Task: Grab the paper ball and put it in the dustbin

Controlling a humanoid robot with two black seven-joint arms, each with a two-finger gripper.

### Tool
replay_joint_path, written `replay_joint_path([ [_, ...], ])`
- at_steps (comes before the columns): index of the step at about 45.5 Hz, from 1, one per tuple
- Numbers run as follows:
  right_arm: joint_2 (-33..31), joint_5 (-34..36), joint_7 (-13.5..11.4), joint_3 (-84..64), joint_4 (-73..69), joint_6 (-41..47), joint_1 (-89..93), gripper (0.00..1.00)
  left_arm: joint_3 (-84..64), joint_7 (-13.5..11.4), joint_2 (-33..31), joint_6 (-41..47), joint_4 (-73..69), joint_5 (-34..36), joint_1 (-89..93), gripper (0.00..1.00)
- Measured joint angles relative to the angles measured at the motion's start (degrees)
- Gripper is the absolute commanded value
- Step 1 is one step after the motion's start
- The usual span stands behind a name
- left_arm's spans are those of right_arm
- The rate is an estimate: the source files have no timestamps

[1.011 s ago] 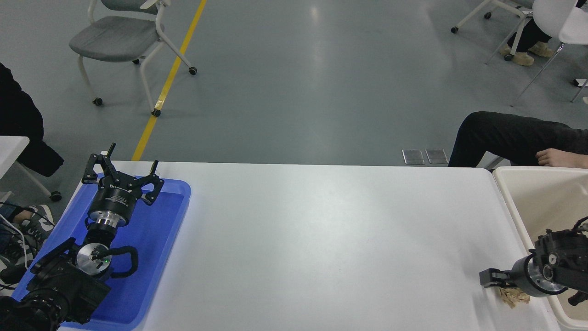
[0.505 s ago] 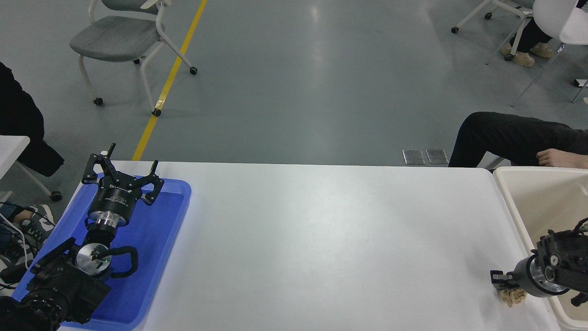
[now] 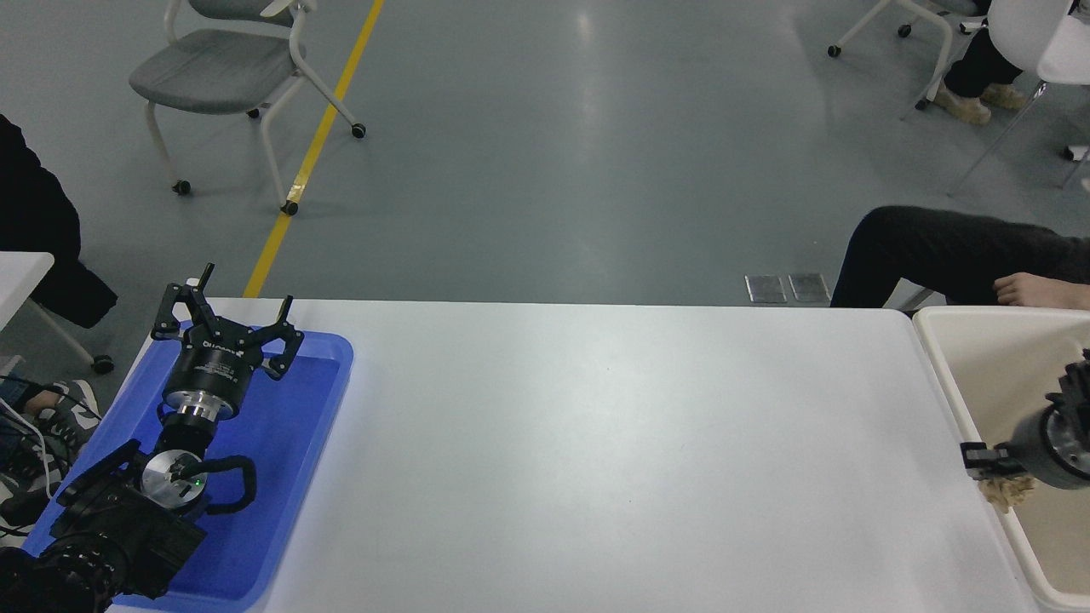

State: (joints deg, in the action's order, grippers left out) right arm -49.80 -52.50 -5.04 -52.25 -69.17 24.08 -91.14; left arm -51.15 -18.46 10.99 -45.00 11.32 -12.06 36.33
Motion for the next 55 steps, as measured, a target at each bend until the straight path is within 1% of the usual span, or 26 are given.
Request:
replay_joint_path([
  [13,-0.12,0.58,0.02,-15.71,-9.26,6.19,-25.08,0.00,0.00,0.00,0.02,0.00,0.02,-0.05,-0.03,1.00],
  [25,0.57,1.66,-0.06,-22.75,-13.06,7.93,-35.43,0.00,0.00,-0.01,0.07,0.00,0.01,-0.05,-0.03,1.00],
  [44,0.43,1.64,-0.44,-25.18,-12.84,7.91,-38.09,0.00,-0.02,-0.08,0.08,0.00,0.00,-0.07,-0.03,1.00],
  [50,-0.11,1.31,-0.46,-24.89,-9.01,6.97,-35.30,0.00,-0.03,-0.08,0.11,0.00,0.03,-0.07,-0.04,1.00],
  [55,-0.46,1.15,-0.18,-23.50,-2.49,5.56,-29.88,0.00,-0.04,-0.09,0.14,0.00,0.02,-0.07,-0.05,1.00],
])
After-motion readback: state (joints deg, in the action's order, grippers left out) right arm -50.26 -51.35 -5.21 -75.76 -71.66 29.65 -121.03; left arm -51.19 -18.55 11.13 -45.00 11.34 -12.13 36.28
